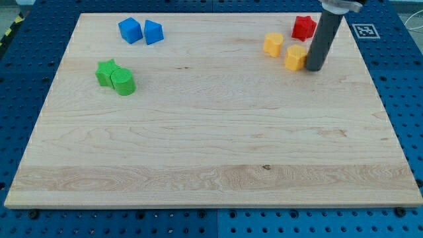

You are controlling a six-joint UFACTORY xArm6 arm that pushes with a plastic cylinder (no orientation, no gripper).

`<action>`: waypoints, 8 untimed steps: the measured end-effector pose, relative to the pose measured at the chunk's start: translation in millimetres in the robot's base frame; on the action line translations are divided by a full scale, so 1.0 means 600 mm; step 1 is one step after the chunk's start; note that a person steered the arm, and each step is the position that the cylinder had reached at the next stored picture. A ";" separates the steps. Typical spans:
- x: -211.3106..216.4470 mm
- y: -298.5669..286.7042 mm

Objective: Push the yellow hexagon near to the yellow heart

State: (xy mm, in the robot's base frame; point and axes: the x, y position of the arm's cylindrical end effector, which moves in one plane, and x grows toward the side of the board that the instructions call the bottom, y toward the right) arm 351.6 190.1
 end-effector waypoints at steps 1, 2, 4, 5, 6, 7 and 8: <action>-0.052 0.007; -0.089 0.012; -0.035 0.057; -0.004 0.063; -0.003 0.006; -0.003 -0.016; -0.001 -0.020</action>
State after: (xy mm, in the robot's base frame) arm 351.2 178.4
